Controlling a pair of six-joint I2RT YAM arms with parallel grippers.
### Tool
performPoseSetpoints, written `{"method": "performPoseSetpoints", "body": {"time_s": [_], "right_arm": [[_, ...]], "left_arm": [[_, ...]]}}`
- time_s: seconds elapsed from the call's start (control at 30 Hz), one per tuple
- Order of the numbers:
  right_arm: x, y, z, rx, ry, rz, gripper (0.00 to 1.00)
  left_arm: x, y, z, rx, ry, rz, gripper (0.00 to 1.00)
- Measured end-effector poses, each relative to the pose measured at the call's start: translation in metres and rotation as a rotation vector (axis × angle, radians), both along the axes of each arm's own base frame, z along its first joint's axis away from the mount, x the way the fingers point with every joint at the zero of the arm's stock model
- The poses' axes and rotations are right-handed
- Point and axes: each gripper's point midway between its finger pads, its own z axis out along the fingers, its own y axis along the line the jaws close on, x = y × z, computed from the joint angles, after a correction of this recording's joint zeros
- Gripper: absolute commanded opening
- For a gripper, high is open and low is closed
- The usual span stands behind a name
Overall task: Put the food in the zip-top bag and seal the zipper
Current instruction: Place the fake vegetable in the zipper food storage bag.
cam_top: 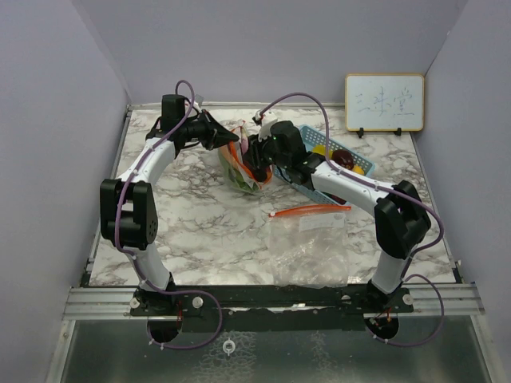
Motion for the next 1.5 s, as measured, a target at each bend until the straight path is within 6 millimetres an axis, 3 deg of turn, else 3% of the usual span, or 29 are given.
{"method": "performPoseSetpoints", "body": {"time_s": [0.3,0.57,0.77,0.87,1.07,1.17,1.37,1.5], "right_arm": [[-0.003,0.005,-0.004,-0.003,0.019,0.024,0.28],[-0.017,0.017,-0.007,0.009,0.054,0.045,0.28],[-0.021,0.014,-0.012,0.003,0.077,0.032,0.32],[-0.017,0.013,-0.012,-0.013,0.089,0.003,0.43],[0.018,0.026,0.009,-0.009,0.057,-0.091,0.66],[0.019,0.026,0.011,-0.013,0.060,-0.100,0.88],[-0.006,0.003,0.010,-0.029,0.091,-0.105,0.90],[-0.021,-0.019,0.057,0.009,0.038,-0.133,0.88]], "left_arm": [[0.004,0.000,0.004,-0.006,-0.011,0.000,0.00],[0.007,-0.001,0.004,-0.009,-0.017,-0.005,0.00],[0.006,-0.002,0.004,-0.013,-0.016,-0.011,0.00],[0.006,-0.002,0.004,-0.014,-0.016,-0.012,0.00],[0.005,-0.001,0.002,-0.014,-0.015,-0.009,0.00],[0.004,0.001,0.000,-0.014,-0.008,-0.004,0.00],[0.004,0.001,0.001,-0.014,-0.011,-0.005,0.00],[0.006,0.000,0.006,-0.025,-0.013,0.000,0.00]]}}
